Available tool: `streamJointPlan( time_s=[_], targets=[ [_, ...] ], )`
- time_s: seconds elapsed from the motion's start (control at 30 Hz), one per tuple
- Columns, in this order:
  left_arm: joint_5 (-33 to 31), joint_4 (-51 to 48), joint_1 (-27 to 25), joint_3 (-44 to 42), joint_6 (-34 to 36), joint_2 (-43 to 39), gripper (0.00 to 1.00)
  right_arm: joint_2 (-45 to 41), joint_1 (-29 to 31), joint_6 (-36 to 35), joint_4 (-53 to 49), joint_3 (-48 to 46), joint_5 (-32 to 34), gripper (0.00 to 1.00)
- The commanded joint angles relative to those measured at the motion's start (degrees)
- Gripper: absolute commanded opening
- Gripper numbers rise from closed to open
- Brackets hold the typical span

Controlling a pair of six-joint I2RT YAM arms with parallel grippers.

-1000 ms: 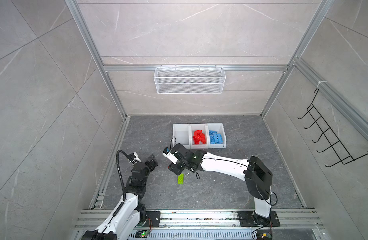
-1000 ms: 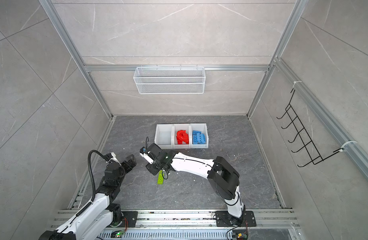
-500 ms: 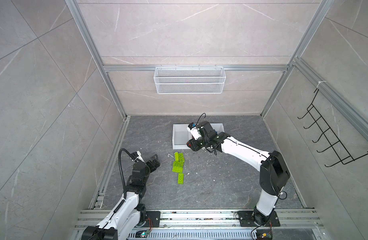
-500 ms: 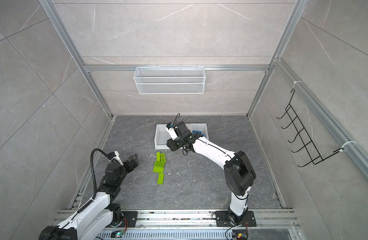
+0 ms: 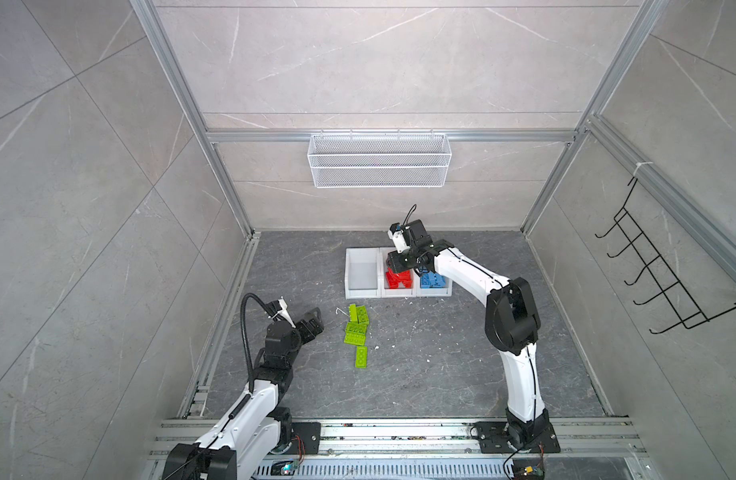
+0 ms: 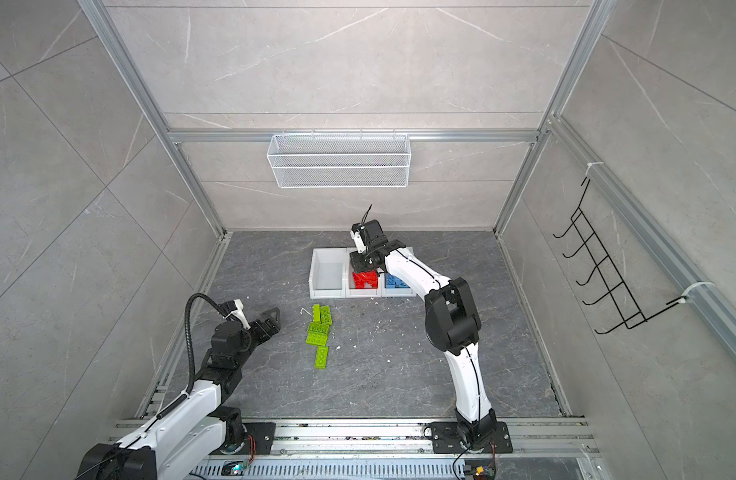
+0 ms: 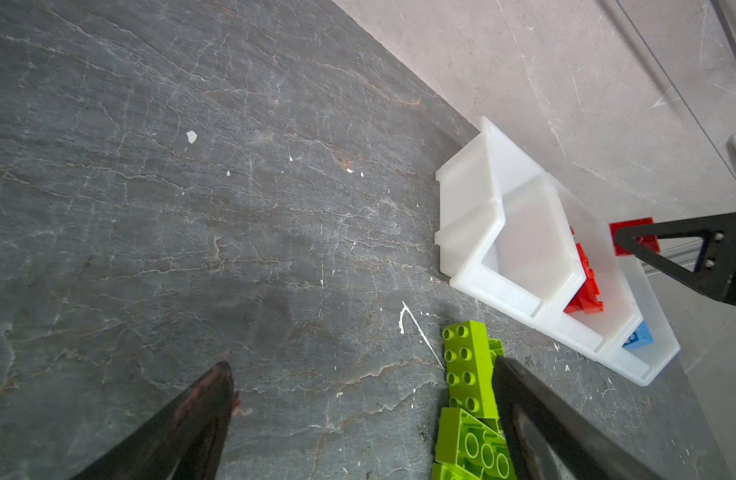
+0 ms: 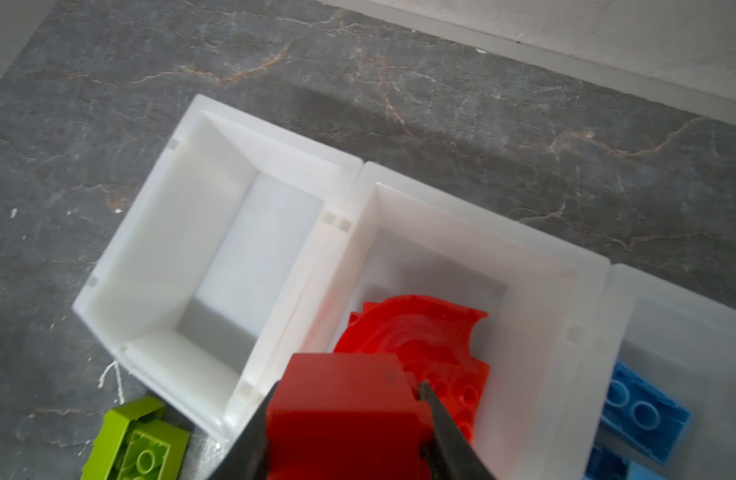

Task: Sort the legos into containers by color
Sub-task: 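Carry the small red brick into the middle compartment and open the right gripper, then grasp a lime-green brick with the left gripper while the right arm draws back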

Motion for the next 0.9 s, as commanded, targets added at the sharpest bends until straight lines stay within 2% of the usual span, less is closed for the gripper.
streamJointPlan(
  time_s=[0.0, 0.33, 0.5, 0.63, 0.7, 0.77, 0.87],
  targets=[
    [0.9, 2.8, 0.3, 2.3, 1.5, 0.8, 0.99, 2.2, -0.7, 1.1, -3.2, 3.5, -0.3, 0.34],
    [1.1, -0.9, 0.0, 5.5, 1.8, 3.5, 0.99, 1.1, -1.3, 1.6, -3.8, 3.5, -1.2, 0.64],
    [-0.3, -4.4, -2.1, 8.2, 3.4, 4.5, 0.99, -6.6, -1.3, 0.6, 0.0, -3.1, -0.8, 0.67],
    [-3.0, -12.9, -9.1, 14.4, 7.7, 4.5, 0.96, -22.1, -1.4, -0.3, 11.6, -20.0, -1.9, 0.67],
    [-8.9, -20.5, -15.0, 18.3, 8.9, 5.1, 0.96, -31.8, -1.6, 0.5, 20.1, -31.5, -1.8, 0.68],
    [-13.9, -27.9, -20.5, 21.8, 8.3, 6.6, 0.96, -42.0, -1.9, 2.2, 28.0, -44.8, -1.6, 0.68],
    [-16.4, -34.9, -27.0, 24.9, 5.0, 10.1, 0.95, -54.0, -2.4, 8.2, 37.1, -59.9, -1.2, 0.69]
  ],
)
